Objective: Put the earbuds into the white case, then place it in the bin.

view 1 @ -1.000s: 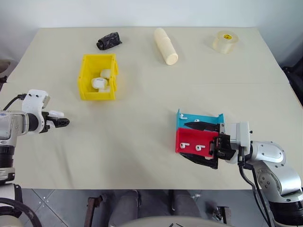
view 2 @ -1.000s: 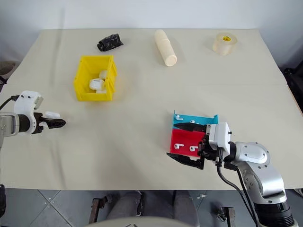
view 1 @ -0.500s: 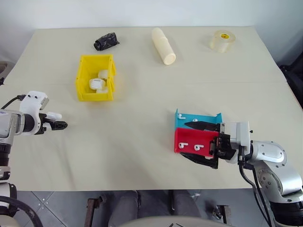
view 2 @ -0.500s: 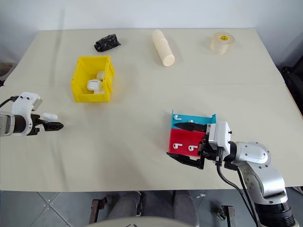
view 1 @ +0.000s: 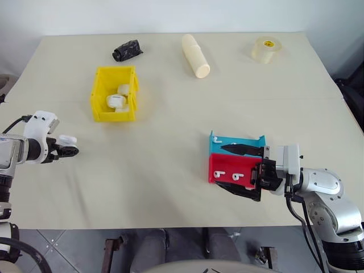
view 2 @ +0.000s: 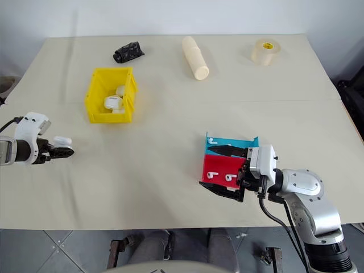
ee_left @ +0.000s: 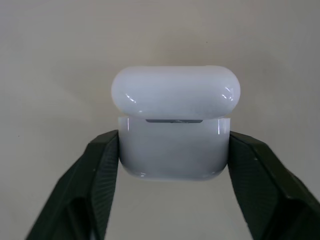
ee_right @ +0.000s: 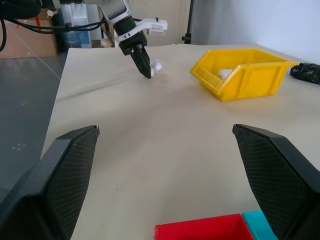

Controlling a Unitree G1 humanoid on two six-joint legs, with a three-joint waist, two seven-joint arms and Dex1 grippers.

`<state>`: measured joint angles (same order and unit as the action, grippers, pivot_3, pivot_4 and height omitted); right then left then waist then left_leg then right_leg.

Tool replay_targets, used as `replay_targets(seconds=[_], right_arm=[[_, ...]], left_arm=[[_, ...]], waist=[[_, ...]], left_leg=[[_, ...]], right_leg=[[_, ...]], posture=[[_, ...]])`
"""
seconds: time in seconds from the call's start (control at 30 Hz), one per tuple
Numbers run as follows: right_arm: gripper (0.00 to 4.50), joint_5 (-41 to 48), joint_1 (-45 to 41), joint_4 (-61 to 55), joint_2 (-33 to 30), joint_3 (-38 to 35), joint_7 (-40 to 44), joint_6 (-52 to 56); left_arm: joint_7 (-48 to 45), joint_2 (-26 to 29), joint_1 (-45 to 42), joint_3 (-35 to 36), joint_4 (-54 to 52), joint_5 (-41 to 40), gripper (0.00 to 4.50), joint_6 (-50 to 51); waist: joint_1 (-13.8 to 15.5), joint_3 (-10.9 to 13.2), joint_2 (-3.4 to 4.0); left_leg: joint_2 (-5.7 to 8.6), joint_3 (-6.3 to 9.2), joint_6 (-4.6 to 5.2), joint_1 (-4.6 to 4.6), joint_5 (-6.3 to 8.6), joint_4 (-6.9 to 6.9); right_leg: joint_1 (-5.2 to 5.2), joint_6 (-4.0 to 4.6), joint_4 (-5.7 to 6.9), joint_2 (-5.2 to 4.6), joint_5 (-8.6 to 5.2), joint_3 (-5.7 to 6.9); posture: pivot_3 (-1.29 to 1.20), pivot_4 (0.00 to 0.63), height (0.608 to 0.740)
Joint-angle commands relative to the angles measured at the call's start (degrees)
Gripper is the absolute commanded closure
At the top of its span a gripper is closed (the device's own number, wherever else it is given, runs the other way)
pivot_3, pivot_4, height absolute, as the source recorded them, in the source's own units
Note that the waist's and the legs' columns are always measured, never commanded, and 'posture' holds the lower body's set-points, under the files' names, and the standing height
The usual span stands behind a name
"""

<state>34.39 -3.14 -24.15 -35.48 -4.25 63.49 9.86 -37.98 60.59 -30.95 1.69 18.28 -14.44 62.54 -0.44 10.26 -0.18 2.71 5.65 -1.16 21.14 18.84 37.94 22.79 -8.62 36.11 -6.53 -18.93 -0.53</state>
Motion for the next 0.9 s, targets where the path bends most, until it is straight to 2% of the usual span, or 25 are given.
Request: replay_targets(seconds=[0.03, 0.17, 0.3, 0.4, 0.5, 0.63, 0.9], right_arm=[[0.0, 0.4, -0.5, -0.3, 0.0, -0.3, 0.3, -1.1], [0.0, 0.3, -1.1, 0.9, -0.1, -0.4, 1.0, -1.3], [0.0, 0.1, -1.8, 2.2, -0.6, -0.8, 1.8, -1.8], [0.0, 0.4, -1.9, 2.6, -1.4, -1.7, 2.3, -1.6], [0.0, 0.4, -1.7, 3.1, -2.2, -2.5, 2.8, -1.6], [0.0, 0.4, -0.1, 3.9, -4.6, -6.0, 2.8, -1.9], [0.0, 0.8, 10.8, 2.9, -8.6, -18.0, 3.0, -2.4]], left_arm=[[1.5, 0.2, 2.4, 1.7, 0.4, 1.1, 1.47, 1.8], [1.1, -2.2, 5.4, 10.1, -5.6, -3.0, 1.47, 1.1], [-3.8, -8.1, 12.1, 20.9, -17.6, -9.4, 1.47, -10.2], [-10.1, -15.4, 18.2, 28.7, -27.1, -17.1, 1.47, -20.0], [-13.1, -20.8, 21.6, 32.3, -32.3, -22.2, 1.47, -26.2], [-17.5, -26.9, 23.8, 28.1, -37.2, -23.4, 1.47, -36.6], [-24.7, -35.0, 22.6, 11.1, -37.6, -19.0, 1.47, -52.5]], waist=[[-0.2, 0.0, 0.0], [-0.7, 0.0, 0.0], [-0.1, 0.0, -0.03], [0.4, 0.0, -0.11], [0.4, 0.0, -0.11], [0.8, 0.0, -0.09], [1.8, 0.0, -0.07]], left_leg=[[-0.01, 0.0, 0.0, 0.0, 0.0, 0.0], [0.0, -0.01, -0.01, 0.01, 0.01, 0.0], [0.02, 0.04, 0.0, 0.12, 0.01, 0.04], [-0.01, 0.05, -0.02, 0.2, 0.03, 0.08], [-0.04, 0.06, -0.04, 0.19, 0.07, 0.08], [-0.06, 0.05, -0.05, 0.13, 0.06, 0.09], [-0.01, 0.02, 0.02, 0.05, 0.09, 0.14]], right_leg=[[0.0, 0.02, 0.03, 0.0, -0.01, 0.0], [0.04, 0.04, 0.33, -0.03, -0.02, -0.01], [0.07, 0.06, 0.31, -0.11, -0.03, 0.04], [0.05, 0.06, -0.1, -0.13, -0.03, 0.07], [0.0, 0.06, -0.2, -0.15, -0.03, 0.12], [-0.1, 0.06, -0.21, -0.11, -0.03, 0.16], [-0.24, 0.05, -0.26, -0.05, -0.02, 0.16]], posture=[[0.0, 0.15, 0.74], [0.0, 0.15, 0.74], [0.0, 0.15, 0.74], [0.0, 0.15, 0.74], [0.0, 0.15, 0.74], [0.0, 0.15, 0.74], [0.0, 0.15, 0.74]])
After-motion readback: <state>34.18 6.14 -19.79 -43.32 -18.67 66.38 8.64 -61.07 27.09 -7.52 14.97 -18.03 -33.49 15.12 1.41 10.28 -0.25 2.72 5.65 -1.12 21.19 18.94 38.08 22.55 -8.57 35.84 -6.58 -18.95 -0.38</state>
